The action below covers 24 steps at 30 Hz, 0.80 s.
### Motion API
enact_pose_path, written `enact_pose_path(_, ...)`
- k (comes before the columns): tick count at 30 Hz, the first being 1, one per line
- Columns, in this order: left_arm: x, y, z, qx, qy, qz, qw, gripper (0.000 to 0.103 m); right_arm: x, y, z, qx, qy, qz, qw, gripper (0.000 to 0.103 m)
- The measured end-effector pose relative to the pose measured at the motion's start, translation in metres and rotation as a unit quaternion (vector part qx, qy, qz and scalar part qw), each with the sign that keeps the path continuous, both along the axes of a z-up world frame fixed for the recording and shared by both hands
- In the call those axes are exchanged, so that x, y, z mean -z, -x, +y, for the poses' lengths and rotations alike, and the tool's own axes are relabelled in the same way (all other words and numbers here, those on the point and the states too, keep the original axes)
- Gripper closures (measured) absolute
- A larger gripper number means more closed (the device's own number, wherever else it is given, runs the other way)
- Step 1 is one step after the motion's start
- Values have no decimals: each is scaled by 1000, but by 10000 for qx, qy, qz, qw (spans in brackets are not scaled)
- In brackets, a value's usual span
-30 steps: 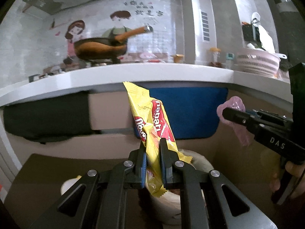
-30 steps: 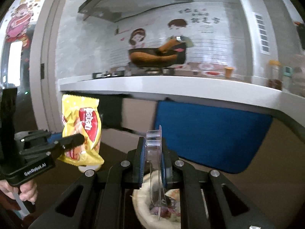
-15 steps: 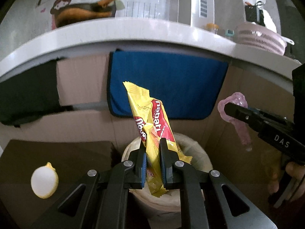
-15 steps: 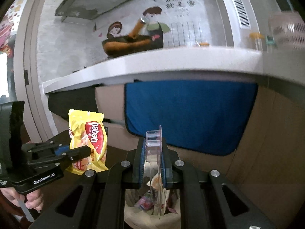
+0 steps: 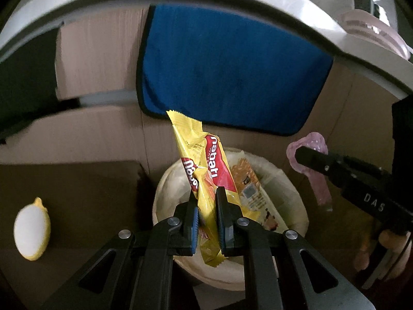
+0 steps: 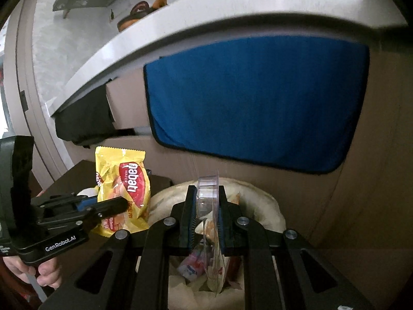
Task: Collect trash
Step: 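Open both grippers to drop the wafer packet and lollipop into the bin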
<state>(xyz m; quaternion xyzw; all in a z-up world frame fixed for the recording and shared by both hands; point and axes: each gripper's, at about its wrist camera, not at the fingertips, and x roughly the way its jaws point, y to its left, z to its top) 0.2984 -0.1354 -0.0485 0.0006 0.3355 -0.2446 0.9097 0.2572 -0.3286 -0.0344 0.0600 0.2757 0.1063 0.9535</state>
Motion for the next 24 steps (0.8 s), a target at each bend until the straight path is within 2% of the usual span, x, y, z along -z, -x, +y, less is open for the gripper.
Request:
enact_pose_path(7,18,-16,-2,-8,67,336,9994,91,22,-21,-3,14,-173,321,9993,90)
enact_pose_path(16,33,-29,-7,153,266,658,9974,90,39,-35,-7,58,-236,520,9983,90)
enact_pose_path(19,40,-37,-5,239,460,834,9952,87,45,-40,-11,99,-289,595,9978,88)
enact_pose_path(21,45,-43,-5,238,460,939,9942,77,49,-42,-11,84,-367,653,9972,86)
enact_pose_path(22,47,-45,-4,217,476,970,9939,72,51,-41,-13,105,-373,682,9969,83)
enact_pose_path(24,45,-47,0,146,558,1023,9931,68,52,-39,-12,272,-290,680,9969,63)
